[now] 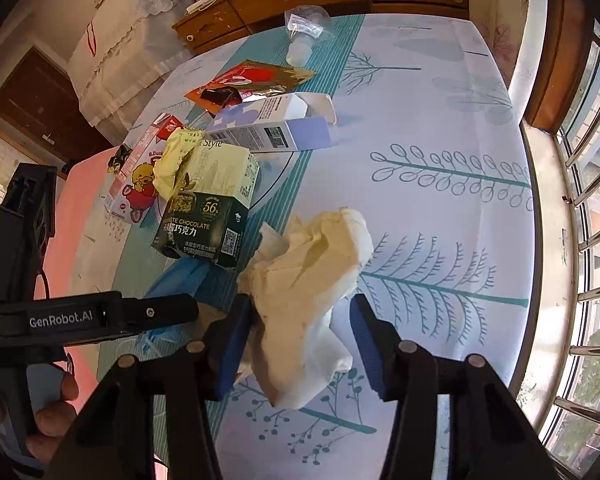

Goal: Collect trash
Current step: 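Grasp the beige crumpled paper with the right tool while the left tool grasps the blue mask, then carry the beige paper and blue mask over the bin with both tools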

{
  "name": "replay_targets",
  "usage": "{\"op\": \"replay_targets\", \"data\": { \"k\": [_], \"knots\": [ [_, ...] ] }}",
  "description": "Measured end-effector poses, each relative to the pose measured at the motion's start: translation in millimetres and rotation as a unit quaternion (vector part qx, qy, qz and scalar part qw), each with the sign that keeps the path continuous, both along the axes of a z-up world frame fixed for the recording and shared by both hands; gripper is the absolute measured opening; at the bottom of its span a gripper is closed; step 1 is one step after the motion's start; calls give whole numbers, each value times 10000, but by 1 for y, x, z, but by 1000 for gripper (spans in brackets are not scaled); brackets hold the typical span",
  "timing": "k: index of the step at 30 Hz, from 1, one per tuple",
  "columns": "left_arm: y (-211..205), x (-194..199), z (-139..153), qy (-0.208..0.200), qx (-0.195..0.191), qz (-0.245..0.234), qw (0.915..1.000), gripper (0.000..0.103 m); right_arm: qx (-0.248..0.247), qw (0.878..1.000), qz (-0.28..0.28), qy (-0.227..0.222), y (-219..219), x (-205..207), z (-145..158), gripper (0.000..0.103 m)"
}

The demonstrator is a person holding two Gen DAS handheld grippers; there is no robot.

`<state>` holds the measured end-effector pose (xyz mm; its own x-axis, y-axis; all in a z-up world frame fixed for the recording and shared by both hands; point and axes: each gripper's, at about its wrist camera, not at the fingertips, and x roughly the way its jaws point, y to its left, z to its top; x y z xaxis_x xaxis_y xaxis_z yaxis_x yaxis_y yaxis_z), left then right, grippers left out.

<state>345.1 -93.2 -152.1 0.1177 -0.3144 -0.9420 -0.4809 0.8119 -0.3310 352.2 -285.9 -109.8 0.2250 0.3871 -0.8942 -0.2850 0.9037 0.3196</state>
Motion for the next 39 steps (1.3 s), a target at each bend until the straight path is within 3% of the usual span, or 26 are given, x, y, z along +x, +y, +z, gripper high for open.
{"op": "replay_targets", "data": {
  "k": [3, 5, 8, 14, 24, 29, 39],
  "knots": [
    [2, 2, 1, -127, -165, 0, 9998, 49, -14, 9999, 91, -58, 5, -1, 2, 36],
    [2, 3, 3, -184, -170, -21, 9997, 28, -17, 9999, 116, -57, 6, -1, 2, 32],
    [6, 2, 3, -160, -182, -99, 9997, 13, -14, 9999, 134, -83, 6, -2, 4, 29],
    [11, -9, 18, -283, -9, -328, 9991, 11, 58, 9997, 12, -247, 1, -6, 20, 28],
    [22, -44, 77, -778, 438, -1050, 9905, 11, 114, 9970, -369, -675, 2, -41, 59, 28],
    [31, -73, 108, -1206, 602, -1497, 9795, 11, 91, 9942, -606, -883, 15, -82, 79, 28],
    [76, -167, 145, -1889, 730, -2498, 9469, 11, 8, 9846, -1420, -1015, 71, -198, 91, 28]
  ]
}}
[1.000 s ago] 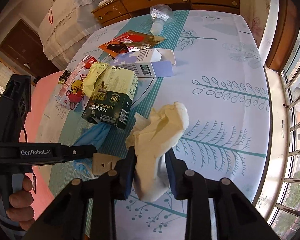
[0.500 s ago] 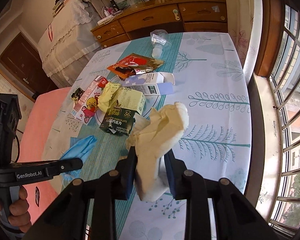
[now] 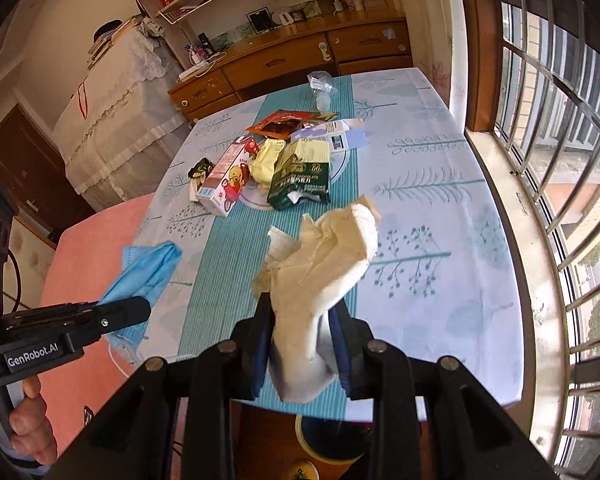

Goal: Collect trash
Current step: 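Carry the beige paper and blue mask over the bin with both tools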

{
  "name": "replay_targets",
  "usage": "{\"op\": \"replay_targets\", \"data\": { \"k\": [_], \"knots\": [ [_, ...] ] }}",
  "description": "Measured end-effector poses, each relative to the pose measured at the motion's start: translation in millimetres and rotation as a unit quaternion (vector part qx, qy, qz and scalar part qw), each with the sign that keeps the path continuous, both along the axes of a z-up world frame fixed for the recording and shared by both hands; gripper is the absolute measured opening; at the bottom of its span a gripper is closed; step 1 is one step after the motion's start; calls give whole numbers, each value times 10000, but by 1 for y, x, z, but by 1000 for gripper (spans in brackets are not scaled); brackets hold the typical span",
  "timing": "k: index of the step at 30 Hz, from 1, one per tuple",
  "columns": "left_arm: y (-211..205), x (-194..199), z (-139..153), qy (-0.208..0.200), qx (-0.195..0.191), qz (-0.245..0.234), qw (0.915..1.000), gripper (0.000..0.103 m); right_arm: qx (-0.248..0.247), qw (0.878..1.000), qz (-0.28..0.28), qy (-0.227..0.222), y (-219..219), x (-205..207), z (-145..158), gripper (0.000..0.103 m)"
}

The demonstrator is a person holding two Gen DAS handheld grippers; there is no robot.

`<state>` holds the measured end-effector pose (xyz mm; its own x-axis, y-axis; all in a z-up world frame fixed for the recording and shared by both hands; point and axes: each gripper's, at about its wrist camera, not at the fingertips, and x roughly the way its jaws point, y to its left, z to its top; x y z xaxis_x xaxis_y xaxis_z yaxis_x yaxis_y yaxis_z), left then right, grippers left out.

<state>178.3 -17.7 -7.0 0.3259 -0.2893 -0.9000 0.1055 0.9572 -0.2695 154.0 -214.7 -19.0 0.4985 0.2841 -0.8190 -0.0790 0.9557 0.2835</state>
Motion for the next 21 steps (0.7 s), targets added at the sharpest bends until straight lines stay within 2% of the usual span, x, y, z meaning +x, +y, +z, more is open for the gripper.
{"op": "replay_targets", "data": {
  "k": [4, 7, 16, 21],
  "knots": [
    [17, -41, -1, -158, 66, -378, 9991, 11, -46, 9997, -220, 28, 22, -47, -3, 28],
    [28, -67, -8, -128, 110, -602, 9980, 11, -56, 9991, -387, 141, 34, -78, -11, 28],
    [34, -124, -47, 313, 161, -1018, 9942, 11, -75, 9919, -688, 1070, 49, -137, -59, 28],
    [20, -142, -87, 692, 187, -1099, 9914, 11, -78, 9848, -853, 1513, 46, -154, -102, 28]
  ]
}}
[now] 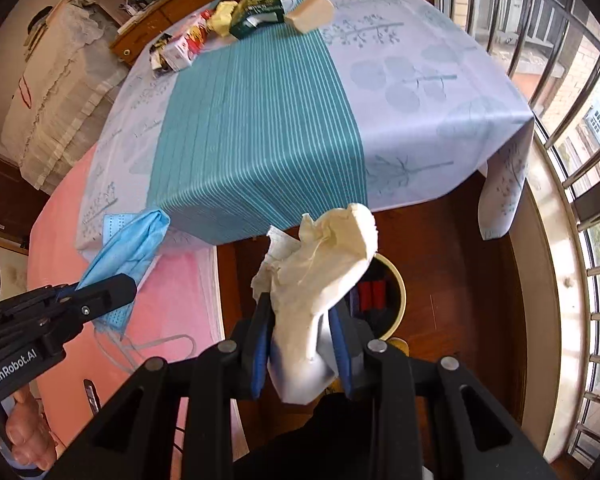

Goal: Collect trash
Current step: 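Carry the beige paper and blue mask over the bin with both tools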

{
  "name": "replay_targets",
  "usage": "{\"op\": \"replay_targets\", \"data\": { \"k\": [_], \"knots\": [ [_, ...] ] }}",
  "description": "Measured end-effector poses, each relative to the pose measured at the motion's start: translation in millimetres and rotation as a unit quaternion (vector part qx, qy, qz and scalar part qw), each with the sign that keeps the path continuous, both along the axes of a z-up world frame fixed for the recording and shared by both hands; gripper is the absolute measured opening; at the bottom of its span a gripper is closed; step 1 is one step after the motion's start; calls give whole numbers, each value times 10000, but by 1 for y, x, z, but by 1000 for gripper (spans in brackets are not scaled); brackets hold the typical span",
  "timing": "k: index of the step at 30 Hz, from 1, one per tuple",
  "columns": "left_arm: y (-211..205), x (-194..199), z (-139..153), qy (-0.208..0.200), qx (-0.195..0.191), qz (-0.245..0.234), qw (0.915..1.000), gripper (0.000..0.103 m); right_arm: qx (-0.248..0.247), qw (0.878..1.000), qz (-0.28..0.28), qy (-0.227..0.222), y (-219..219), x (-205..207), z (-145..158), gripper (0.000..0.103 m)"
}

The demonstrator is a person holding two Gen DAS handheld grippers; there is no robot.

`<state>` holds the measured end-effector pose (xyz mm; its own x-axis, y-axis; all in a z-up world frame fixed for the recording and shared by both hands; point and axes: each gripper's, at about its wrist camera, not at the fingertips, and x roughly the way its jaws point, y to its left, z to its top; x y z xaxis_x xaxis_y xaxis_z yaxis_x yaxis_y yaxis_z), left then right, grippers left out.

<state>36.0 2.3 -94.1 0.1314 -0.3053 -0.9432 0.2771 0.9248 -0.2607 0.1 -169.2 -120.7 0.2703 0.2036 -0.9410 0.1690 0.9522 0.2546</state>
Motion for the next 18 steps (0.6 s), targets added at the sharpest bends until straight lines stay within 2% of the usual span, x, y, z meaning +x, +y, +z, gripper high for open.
{"op": "replay_targets", "data": {
  "k": [5, 9, 14, 18],
  "knots": [
    [-19, -12, -66, 336, 242, -24, 9991, 12, 84, 9994, -45, 341, -5, -7, -63, 28],
    [-35, -16, -133, 523, 426, 40, 9977, 12, 120, 9984, -71, 543, -10, -6, -125, 28],
    [-52, -17, -213, 633, 521, 137, 9965, 13, 305, 9967, -81, 747, -17, -5, -211, 30],
    [-62, -13, -272, 574, 628, 175, 9962, 17, 315, 9954, -60, 906, -23, -4, -271, 31]
  ]
}}
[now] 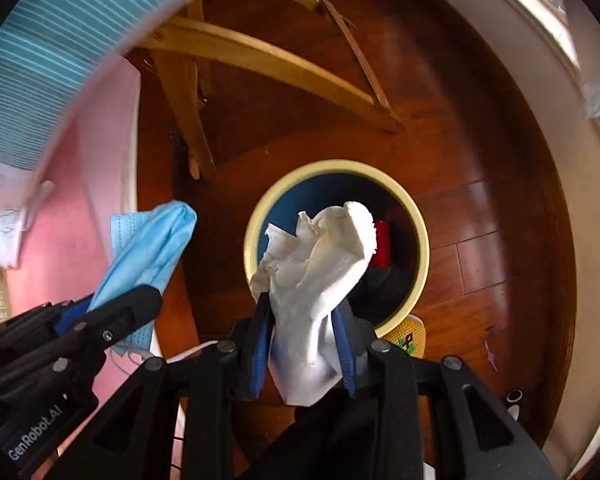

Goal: Collect trash
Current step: 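Open both tools to drop the beige paper and blue mask into the bin, then move both tools back over the table toward the remaining trash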

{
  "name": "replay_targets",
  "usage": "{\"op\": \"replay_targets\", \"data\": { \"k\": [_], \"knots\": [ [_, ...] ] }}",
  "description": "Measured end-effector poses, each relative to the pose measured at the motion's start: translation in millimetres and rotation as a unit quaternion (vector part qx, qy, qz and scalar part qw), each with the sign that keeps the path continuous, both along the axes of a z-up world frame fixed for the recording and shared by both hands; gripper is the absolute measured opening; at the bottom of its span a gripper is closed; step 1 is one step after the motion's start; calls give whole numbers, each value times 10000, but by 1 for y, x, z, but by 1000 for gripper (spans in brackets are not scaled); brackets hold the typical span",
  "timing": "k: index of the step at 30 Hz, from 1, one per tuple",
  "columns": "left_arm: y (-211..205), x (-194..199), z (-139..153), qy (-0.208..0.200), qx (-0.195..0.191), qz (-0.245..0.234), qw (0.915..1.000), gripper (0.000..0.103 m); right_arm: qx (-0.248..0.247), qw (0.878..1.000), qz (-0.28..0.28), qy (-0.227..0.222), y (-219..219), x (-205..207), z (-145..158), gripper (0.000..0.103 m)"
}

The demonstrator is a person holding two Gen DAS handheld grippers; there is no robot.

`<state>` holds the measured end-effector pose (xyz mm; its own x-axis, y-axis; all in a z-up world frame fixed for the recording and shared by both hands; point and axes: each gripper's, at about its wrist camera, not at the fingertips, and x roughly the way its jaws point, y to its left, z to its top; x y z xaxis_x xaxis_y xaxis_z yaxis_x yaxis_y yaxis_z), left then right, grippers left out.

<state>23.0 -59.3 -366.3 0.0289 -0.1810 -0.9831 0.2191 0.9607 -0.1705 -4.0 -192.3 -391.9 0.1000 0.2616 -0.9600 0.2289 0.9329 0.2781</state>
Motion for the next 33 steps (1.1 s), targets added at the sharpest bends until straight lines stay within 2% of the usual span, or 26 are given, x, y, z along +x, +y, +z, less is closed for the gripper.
{"op": "replay_targets", "data": {
  "k": [3, 5, 8, 9, 11, 13, 19, 23, 28, 33],
  "knots": [
    [-4, 4, -35, -58, 97, 35, 9999, 25, 5, 9999, -116, 99, -4, 1, -37, 32],
    [-6, 6, -52, -82, 174, 90, 9998, 38, -34, 9997, -213, 108, -8, 2, -54, 43],
    [-3, 10, -70, -60, 266, 184, 9995, 58, -55, 9997, -230, 56, -8, 5, -67, 55],
    [-1, 11, -74, -65, 297, 220, 9993, 61, -98, 9997, -239, 51, -8, 5, -71, 57],
    [4, 11, -78, -66, 343, 309, 9989, 85, -118, 9995, -279, 58, -11, 6, -73, 63],
    [11, 12, -79, -93, 342, 362, 9987, 99, -109, 9995, -293, 55, -14, 4, -73, 66],
    [19, 7, -64, -262, 488, 351, 9979, 99, -125, 9995, -275, 32, -19, 5, -69, 69],
    [25, 4, -47, -306, 494, 375, 9976, 99, -158, 9994, -300, 80, -17, 2, -53, 69],
    [27, -4, -4, -394, 510, 354, 9973, 99, -226, 9993, -260, 112, -16, -4, -14, 69],
    [32, -8, 54, -551, 516, 286, 9967, 99, -447, 9990, -62, 64, -8, -7, 39, 69]
  ]
}}
